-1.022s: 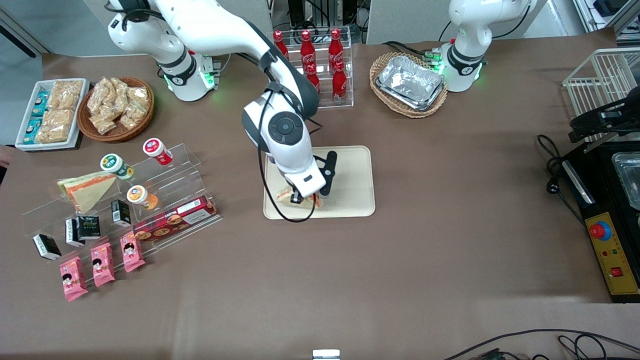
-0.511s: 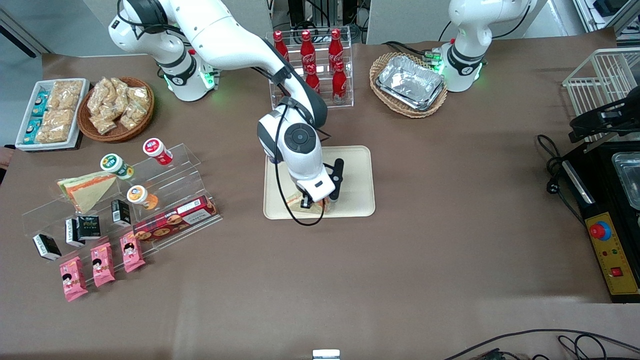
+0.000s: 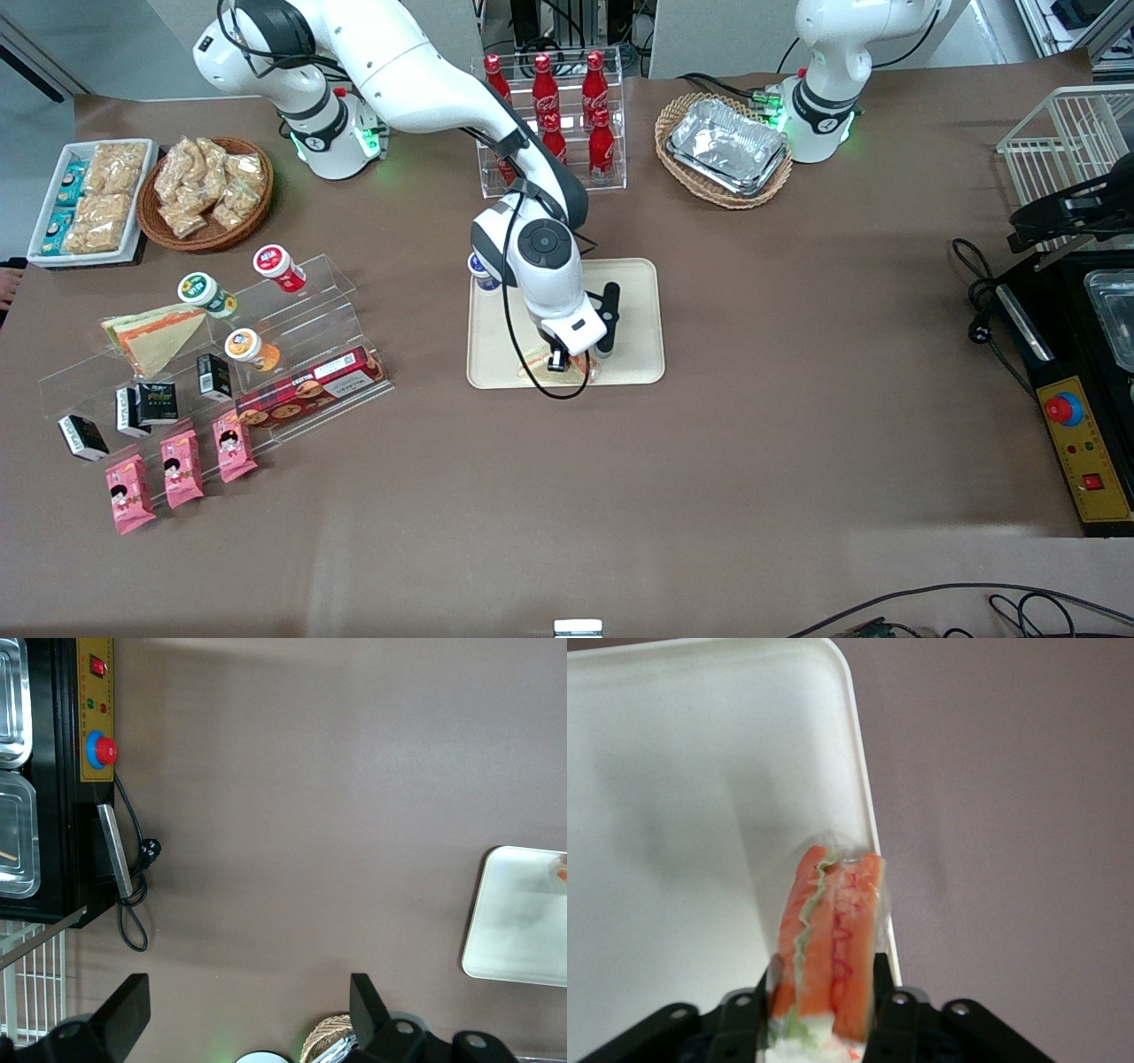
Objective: Place sandwich on tray
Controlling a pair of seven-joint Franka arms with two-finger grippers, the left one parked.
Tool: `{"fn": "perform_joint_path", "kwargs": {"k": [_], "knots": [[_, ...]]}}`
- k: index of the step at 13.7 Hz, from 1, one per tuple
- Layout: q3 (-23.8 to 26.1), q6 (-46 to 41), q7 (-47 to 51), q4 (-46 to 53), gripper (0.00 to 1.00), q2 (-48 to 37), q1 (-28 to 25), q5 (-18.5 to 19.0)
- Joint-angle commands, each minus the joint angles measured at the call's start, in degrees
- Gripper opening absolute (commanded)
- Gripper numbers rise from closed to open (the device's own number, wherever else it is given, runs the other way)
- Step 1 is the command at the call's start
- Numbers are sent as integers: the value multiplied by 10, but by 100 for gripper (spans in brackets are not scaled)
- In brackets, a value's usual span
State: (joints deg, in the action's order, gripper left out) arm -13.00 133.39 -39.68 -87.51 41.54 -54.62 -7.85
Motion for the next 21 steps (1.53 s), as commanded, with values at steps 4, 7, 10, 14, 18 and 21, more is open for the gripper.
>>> {"fn": "perform_joint_path", "kwargs": {"k": [4,7,10,14,18,21], "knots": [[-8,6,3,9,100,-6,6,-34],[-8,-32,1,9,100,-43,28,-50],[-8,-105,-1,8,100,-108,74,-54],[-9,-183,3,7,100,-173,160,-54],[-13,-254,6,4,100,-225,223,-47],[-19,-295,3,5,100,-253,278,-37]]}}
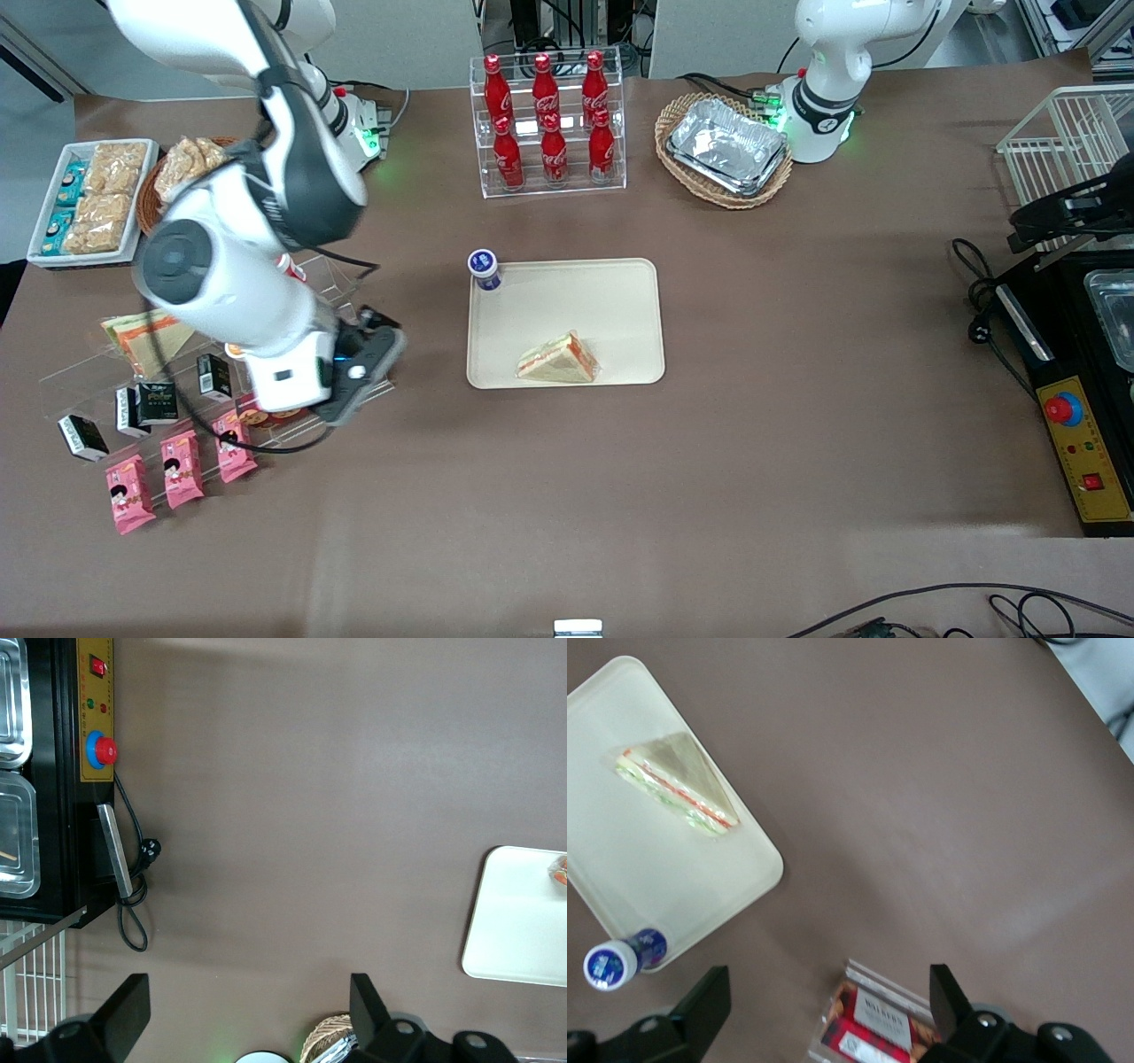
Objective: Place sandwich on tray
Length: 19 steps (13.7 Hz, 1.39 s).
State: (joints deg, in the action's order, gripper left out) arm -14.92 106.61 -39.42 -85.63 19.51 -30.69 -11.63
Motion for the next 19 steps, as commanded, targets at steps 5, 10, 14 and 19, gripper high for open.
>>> {"fn": "perform_joint_path", "kwargs": {"k": [5,10,14,19], "knots": [[-8,-98,-4,-8,100,-61,103,0],[-59,-110,-7,-9,100,-71,113,1],[-59,-106,0,-7,100,-69,127,-1],[-63,-109,43,-8,100,-70,127,0]]}}
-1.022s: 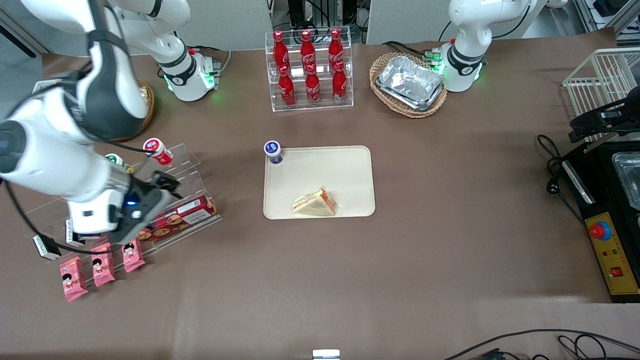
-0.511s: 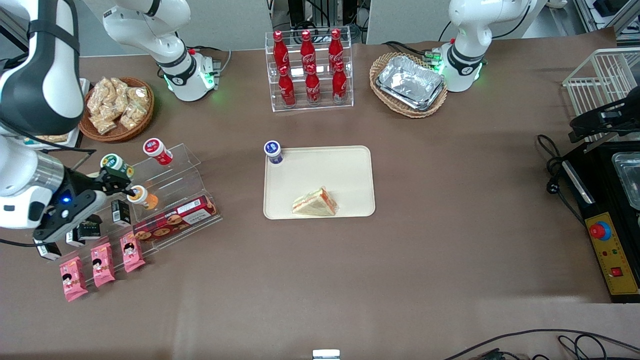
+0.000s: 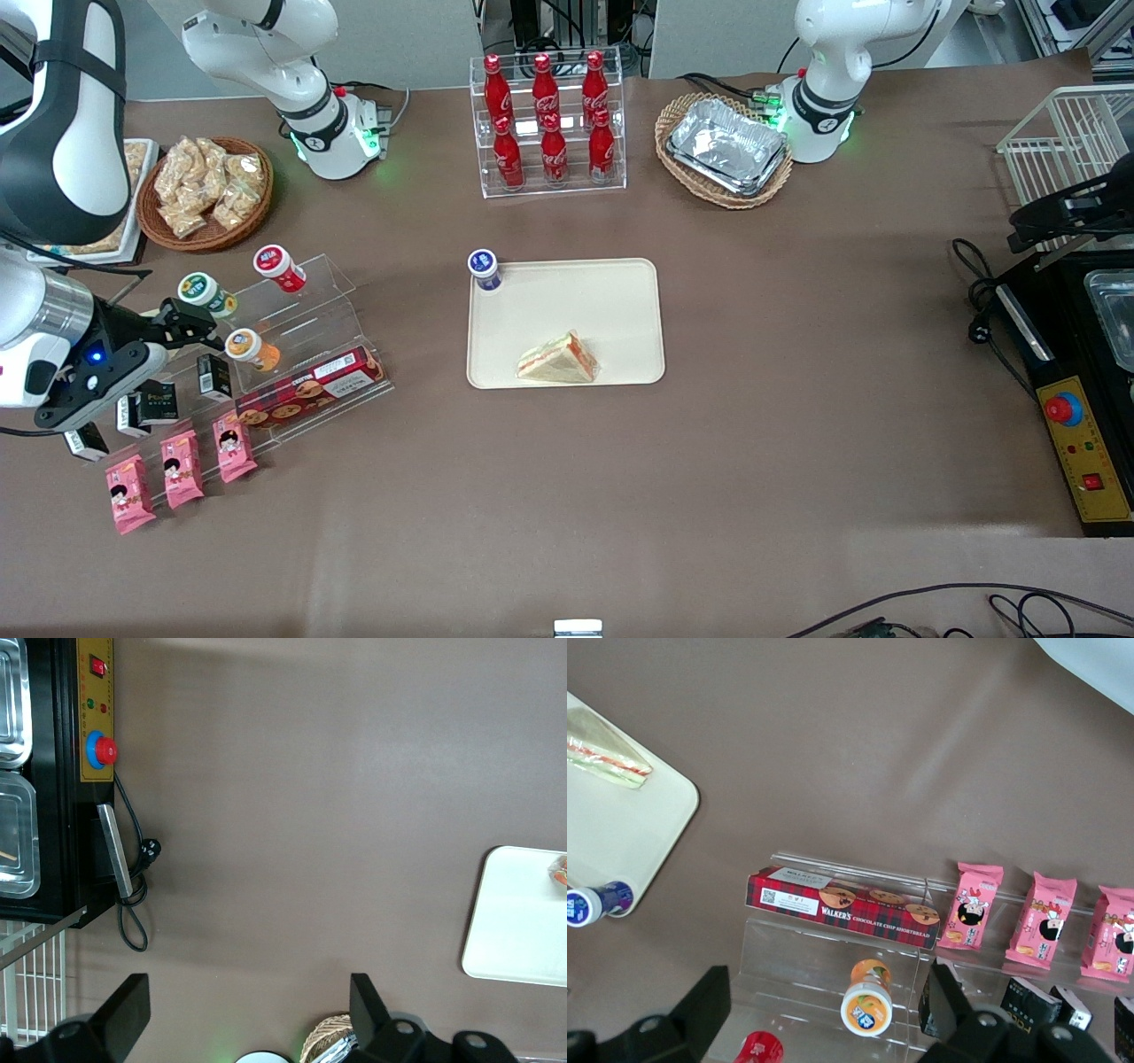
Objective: Place sandwich on tray
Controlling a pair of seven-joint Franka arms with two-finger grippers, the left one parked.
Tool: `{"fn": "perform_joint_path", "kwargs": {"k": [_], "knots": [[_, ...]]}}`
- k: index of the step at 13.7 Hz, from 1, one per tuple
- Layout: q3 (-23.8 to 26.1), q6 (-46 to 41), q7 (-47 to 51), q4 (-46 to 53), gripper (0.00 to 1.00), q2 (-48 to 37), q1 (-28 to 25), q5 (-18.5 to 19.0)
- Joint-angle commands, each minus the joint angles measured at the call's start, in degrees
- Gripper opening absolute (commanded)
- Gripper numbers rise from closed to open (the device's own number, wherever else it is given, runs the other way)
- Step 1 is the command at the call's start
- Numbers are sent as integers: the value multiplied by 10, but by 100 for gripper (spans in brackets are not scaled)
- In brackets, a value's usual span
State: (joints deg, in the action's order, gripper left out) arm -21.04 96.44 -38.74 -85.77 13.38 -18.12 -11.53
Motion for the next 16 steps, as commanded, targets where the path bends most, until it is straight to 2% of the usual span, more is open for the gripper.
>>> {"fn": "perform_joint_path", "kwargs": {"k": [1,4,9,12,14,16], "knots": [[-6,-8,59,-5,100,-10,0,0],[-13,-12,123,-5,100,-29,2,0],[-30,-63,158,15,100,-33,0,6],[-24,-69,272,14,100,-54,-7,33],[-23,-74,281,15,100,-54,-10,66],[-23,-75,280,15,100,-54,-8,67]]}}
